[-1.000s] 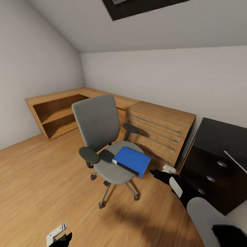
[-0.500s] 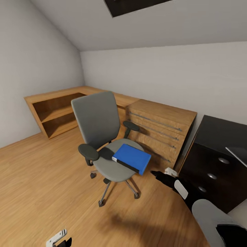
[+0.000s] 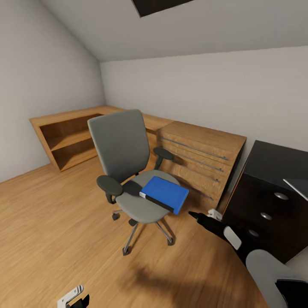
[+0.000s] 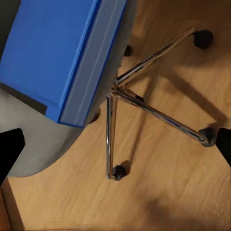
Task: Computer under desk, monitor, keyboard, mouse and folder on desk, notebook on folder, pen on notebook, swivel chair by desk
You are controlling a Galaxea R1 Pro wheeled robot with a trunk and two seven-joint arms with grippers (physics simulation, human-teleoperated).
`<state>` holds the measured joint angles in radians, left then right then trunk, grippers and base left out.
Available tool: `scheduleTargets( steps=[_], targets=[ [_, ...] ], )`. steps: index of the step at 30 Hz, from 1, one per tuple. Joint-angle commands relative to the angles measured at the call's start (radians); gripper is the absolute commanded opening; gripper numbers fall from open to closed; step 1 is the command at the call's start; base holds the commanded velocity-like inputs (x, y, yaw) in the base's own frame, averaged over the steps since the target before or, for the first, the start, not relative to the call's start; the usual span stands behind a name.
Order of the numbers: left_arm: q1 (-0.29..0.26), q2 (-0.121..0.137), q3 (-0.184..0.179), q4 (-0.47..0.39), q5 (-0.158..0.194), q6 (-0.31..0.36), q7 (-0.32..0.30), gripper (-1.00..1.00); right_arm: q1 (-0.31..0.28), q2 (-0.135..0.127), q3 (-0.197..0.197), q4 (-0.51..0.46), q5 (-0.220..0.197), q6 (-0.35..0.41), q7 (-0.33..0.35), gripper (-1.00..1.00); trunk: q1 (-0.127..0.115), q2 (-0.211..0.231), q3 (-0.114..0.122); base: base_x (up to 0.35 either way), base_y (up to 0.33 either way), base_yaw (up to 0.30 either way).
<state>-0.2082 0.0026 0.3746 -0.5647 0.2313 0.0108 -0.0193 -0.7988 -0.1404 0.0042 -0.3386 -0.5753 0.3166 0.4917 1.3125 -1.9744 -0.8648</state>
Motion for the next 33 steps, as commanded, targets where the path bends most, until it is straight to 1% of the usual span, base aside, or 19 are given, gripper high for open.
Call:
scheduleTargets(
  steps=[1, 2, 5, 6, 8, 9, 11, 14, 17, 23, 26, 28, 29, 31, 32, 33],
  targets=[
    [0.000, 0.000, 0.001, 0.000, 0.010, 0.001, -0.002, 1.00, 0.000, -0.007, 0.000, 0.007, -0.009, 0.008, 0.024, 1.00, 0.004, -0.008, -0.004, 0.000, 0.000, 0.000],
    [0.000, -0.001, 0.001, 0.000, 0.010, 0.000, -0.003, 1.00, 0.000, -0.018, 0.000, 0.023, -0.010, 0.008, 0.072, 1.00, 0.008, -0.015, -0.007, 0.000, 0.000, 0.000],
    [0.000, -0.001, 0.001, 0.000, 0.010, 0.000, -0.003, 1.00, 0.000, -0.032, 0.000, 0.050, -0.012, 0.008, 0.145, 1.00, 0.019, -0.036, -0.017, 0.000, 0.000, 0.000],
    [0.000, -0.001, 0.001, 0.000, 0.010, 0.000, -0.003, 1.00, 0.000, -0.040, -0.001, 0.063, -0.015, 0.008, 0.193, 1.00, 0.023, -0.043, -0.020, 0.000, 0.000, 0.000],
    [0.000, -0.001, 0.001, 0.000, 0.010, 0.000, -0.004, 1.00, 0.000, -0.048, -0.001, 0.071, -0.017, 0.009, 0.234, 1.00, 0.031, -0.057, -0.026, 0.000, 0.000, 0.000],
    [0.000, -0.001, 0.001, 0.000, 0.010, -0.001, -0.004, 1.00, 0.000, -0.056, -0.001, 0.077, -0.019, 0.009, 0.269, 1.00, 0.034, -0.064, -0.029, 0.000, 0.000, 0.000],
    [0.000, -0.001, 0.002, 0.000, 0.010, -0.001, -0.004, 1.00, 0.000, -0.063, -0.001, 0.081, -0.022, 0.011, 0.294, 1.00, 0.042, -0.078, -0.035, 0.000, 0.000, 0.000],
    [0.000, -0.001, 0.002, 0.000, 0.010, -0.001, -0.005, 1.00, 0.000, -0.071, -0.001, 0.085, -0.024, 0.013, 0.324, 1.00, 0.054, -0.099, -0.045, 0.000, 0.000, 0.000],
    [0.000, -0.001, 0.003, -0.001, 0.010, -0.002, -0.005, 1.00, 0.000, -0.077, -0.001, 0.087, -0.025, 0.015, 0.337, 1.00, 0.065, -0.120, -0.054, 0.000, 0.000, 0.000],
    [0.000, 0.002, 0.000, -0.001, 0.010, -0.019, -0.005, 1.00, 0.000, -0.082, -0.001, 0.088, -0.028, 0.016, 0.344, 1.00, 0.088, -0.162, -0.073, 0.000, 0.000, 0.000],
    [0.000, 0.004, 0.000, -0.016, 0.010, -0.023, -0.005, 1.00, 0.000, -0.083, -0.001, 0.088, -0.034, 0.016, 0.345, 1.00, 0.100, -0.183, -0.082, 0.000, 0.000, 0.000],
    [0.000, 0.005, -0.001, -0.061, 0.010, -0.020, -0.005, 1.00, 0.000, -0.083, 0.000, 0.089, -0.040, 0.016, 0.345, 1.00, 0.107, -0.197, -0.089, 0.000, 0.000, 0.000],
    [0.000, 0.006, -0.002, -0.109, 0.009, -0.011, -0.005, 1.00, 0.000, -0.083, 0.000, 0.089, -0.042, 0.016, 0.346, 1.00, 0.111, -0.204, -0.092, 0.000, 0.000, 0.000],
    [0.000, 0.007, -0.004, -0.168, 0.007, 0.011, -0.005, 1.00, 0.000, -0.083, 0.000, 0.089, -0.044, 0.017, 0.346, 1.00, 0.119, -0.218, -0.098, 0.000, 0.000, 0.000],
    [0.000, 0.007, -0.005, -0.229, 0.002, 0.051, -0.005, 1.00, 0.000, -0.082, 0.000, 0.089, -0.045, 0.017, 0.346, 1.00, 0.123, -0.225, -0.101, 0.000, 0.000, 0.000],
    [0.000, 0.007, -0.006, -0.260, -0.002, 0.078, -0.005, 1.00, 0.000, -0.083, 0.000, 0.089, -0.046, 0.017, 0.346, 1.00, 0.126, -0.232, -0.104, 0.000, 0.000, 0.000]
  ],
)
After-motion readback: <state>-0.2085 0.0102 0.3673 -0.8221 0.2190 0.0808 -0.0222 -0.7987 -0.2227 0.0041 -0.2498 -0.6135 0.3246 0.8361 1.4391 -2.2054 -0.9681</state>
